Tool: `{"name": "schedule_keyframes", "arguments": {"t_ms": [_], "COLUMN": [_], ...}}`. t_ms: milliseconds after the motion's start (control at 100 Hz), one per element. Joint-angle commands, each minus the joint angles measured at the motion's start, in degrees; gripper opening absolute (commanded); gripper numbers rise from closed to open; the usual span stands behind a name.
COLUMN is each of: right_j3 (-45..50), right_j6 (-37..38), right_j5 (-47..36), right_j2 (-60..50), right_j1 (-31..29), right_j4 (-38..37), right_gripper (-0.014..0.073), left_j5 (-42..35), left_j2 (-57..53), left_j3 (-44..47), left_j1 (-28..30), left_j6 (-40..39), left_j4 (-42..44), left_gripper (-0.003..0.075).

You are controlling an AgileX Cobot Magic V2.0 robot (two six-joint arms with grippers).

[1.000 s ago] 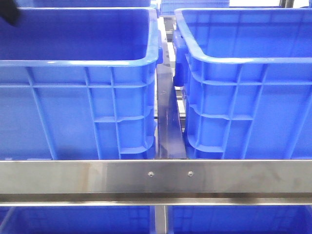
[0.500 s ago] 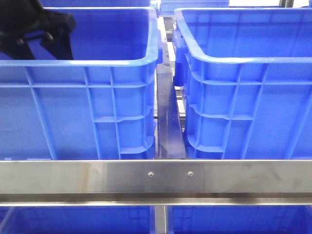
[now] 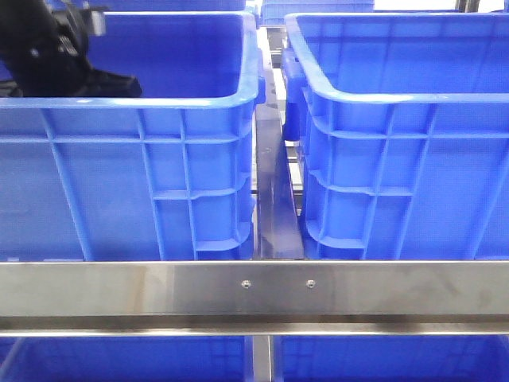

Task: Pick red and yellow buttons and place in box
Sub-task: 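Lower the left gripper into the button crate and grasp a red-capped button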

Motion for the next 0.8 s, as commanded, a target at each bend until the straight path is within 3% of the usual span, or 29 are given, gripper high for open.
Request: {"name": "schedule_keyframes", "arguments": {"t_ms": [0,160,440,790], "right_j3": [-1.1,-1.1,-1.1,-1.1], "right_j6": [-0.3,-0.3,-0.3,-0.3], "right_j5": [-4.9,-4.9,-4.9,-4.9], "right_j2": [-1.2,-1.2,-1.2,-1.2], "right_j1": [0.0,0.0,0.0,0.0], "right_j4": [-0.6,-0.6,-0.6,-0.6], "right_gripper": [-0.0116,-0.0116,-0.0116,-0.0116], "left_j5": [-2.8,-4.2,-4.2,0.4], "left_j2": [-2.1,-2.1,-2.1,-11.3], "left_j3": [-1.8,-1.8,-1.8,-1.8], "left_j1": [-0.4,-0.4,-0.4,-0.5], "left_j6": [-0.5,-0.5,0.3,0.7], "left_j4": [-0.8,-0.8,-0.8,-0.8], "left_gripper": [0.051,0.0443,-0.0015,-0.0019]}}
